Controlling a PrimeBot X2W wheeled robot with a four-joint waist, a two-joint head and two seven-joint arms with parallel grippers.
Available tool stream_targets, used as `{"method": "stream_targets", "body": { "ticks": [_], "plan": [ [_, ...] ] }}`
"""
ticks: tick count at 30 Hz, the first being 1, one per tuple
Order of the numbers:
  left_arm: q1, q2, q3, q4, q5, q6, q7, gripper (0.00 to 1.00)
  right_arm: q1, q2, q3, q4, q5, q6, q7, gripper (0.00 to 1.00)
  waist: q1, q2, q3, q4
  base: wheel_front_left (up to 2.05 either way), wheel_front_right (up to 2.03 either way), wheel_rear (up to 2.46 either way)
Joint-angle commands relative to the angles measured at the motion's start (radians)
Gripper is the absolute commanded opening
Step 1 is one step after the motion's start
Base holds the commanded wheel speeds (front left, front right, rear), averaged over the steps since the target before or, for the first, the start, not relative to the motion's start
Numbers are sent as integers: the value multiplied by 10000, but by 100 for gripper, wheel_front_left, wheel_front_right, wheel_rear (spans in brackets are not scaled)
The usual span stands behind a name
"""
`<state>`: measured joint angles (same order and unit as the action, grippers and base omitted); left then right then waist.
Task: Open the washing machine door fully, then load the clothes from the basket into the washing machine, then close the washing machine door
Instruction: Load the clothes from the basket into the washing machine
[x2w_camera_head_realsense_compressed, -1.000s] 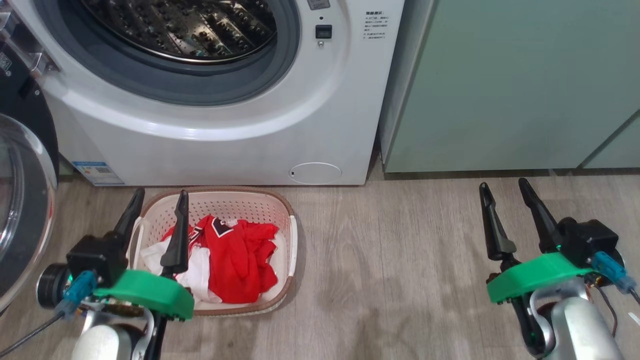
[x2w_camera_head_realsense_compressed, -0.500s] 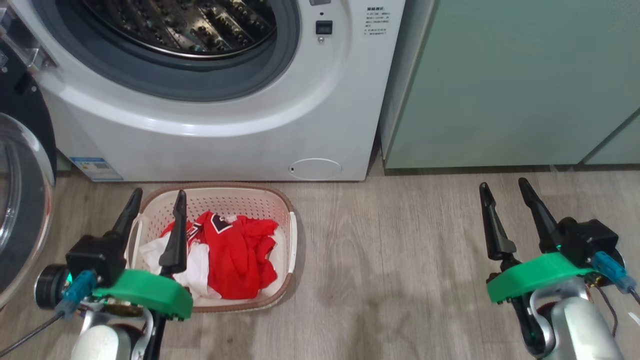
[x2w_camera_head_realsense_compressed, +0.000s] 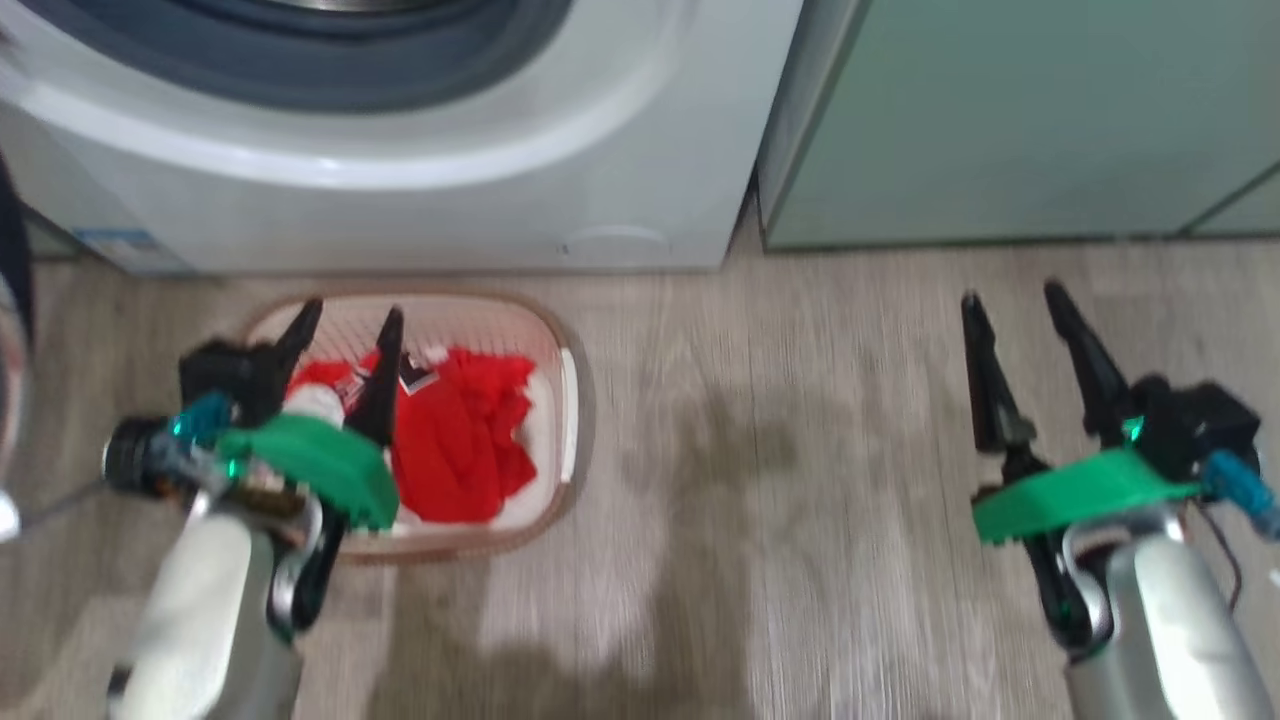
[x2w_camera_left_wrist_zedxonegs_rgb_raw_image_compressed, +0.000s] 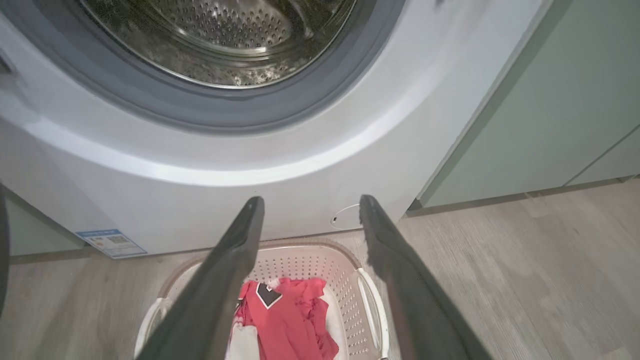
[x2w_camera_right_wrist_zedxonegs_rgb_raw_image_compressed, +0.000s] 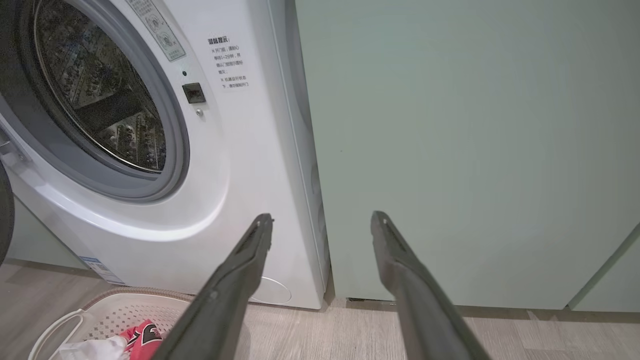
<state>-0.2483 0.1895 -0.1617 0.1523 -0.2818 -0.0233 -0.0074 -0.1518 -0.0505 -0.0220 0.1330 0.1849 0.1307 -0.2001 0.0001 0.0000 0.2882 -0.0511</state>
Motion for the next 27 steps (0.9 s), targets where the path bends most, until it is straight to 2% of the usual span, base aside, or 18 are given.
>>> {"method": "stream_targets", "body": {
  "ticks": [1, 13, 20, 27],
  "plan": [
    [-753, 147, 271, 214, -35, -92, 25, 100, -472, 3, 305, -403, 84, 0, -108, 100, -1, 0, 936, -155, 0, 0, 0],
    [-4027, 67, 352, 5247, -561, -554, -16, 100, -1735, 3, 780, -664, 235, 0, -405, 100, -1, 0, 3653, -616, 0, 0, 0],
    [-5517, 680, 614, 7457, -933, -797, 82, 100, -2333, 3, 1300, -885, 365, 0, -542, 100, -1, 0, 5244, -1187, 0, 0, 0],
    [-6484, 1525, 708, 8867, -1331, -1007, 261, 100, -2752, 3, 1602, -1066, 424, 0, -606, 100, -1, 0, 6438, -1665, 0, 0, 0]
  ]
}}
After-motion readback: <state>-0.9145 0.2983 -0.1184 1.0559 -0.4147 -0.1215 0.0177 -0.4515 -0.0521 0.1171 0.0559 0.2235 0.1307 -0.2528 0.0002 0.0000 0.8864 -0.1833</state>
